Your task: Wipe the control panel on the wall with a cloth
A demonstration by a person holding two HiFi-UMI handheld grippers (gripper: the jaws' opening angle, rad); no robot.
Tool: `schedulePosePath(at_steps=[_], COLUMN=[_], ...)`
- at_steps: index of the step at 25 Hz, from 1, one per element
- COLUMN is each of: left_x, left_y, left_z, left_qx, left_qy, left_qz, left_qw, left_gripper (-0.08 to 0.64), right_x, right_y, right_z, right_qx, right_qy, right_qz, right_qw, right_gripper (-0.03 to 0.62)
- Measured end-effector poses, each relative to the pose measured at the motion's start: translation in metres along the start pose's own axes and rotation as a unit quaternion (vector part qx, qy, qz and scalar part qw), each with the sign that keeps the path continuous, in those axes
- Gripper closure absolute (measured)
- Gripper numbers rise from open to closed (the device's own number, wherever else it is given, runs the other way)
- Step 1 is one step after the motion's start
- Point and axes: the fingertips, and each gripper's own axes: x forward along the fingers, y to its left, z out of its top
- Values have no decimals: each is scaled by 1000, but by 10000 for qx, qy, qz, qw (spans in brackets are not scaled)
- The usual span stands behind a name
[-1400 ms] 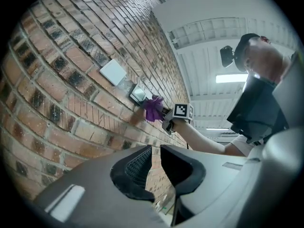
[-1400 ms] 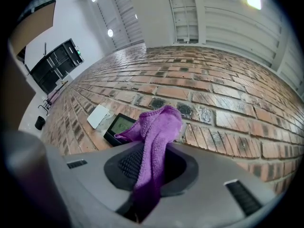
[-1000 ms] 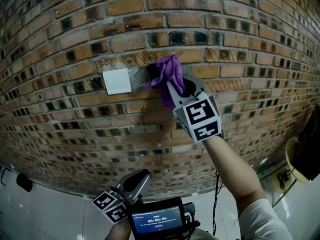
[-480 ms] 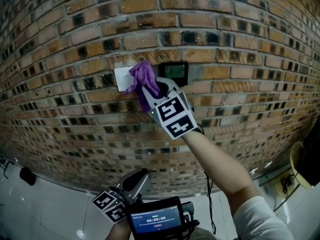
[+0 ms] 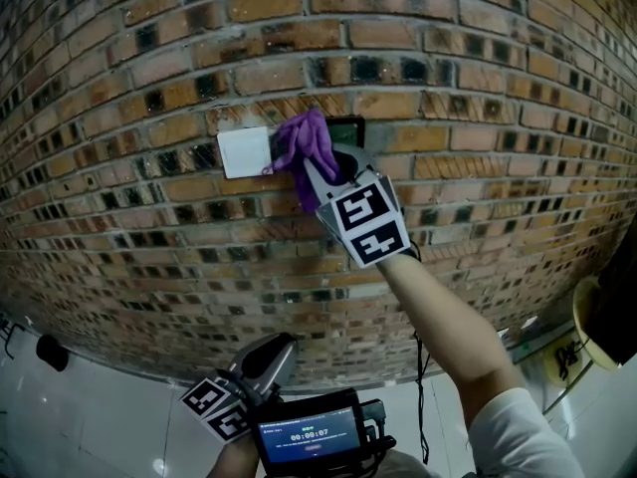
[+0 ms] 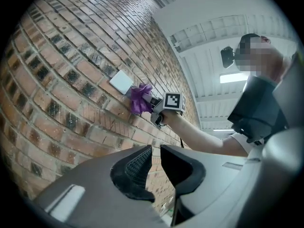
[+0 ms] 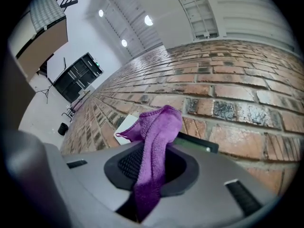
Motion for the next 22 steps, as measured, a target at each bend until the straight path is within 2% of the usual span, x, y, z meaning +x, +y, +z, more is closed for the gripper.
schedulePosePath(at_steps=[22], left_x=[39], left_y=[-26], left_z=[-21], left_qx=[-103], left_qy=[229], left_qz=[-393], left_qw=[9989], left_gripper=[502], right_x=[-56], right_y=[-75], right_z=[-36], right_qx=[-137], right_qy=[319], right_qz=[-583], right_qw=[9977], right_gripper=[512])
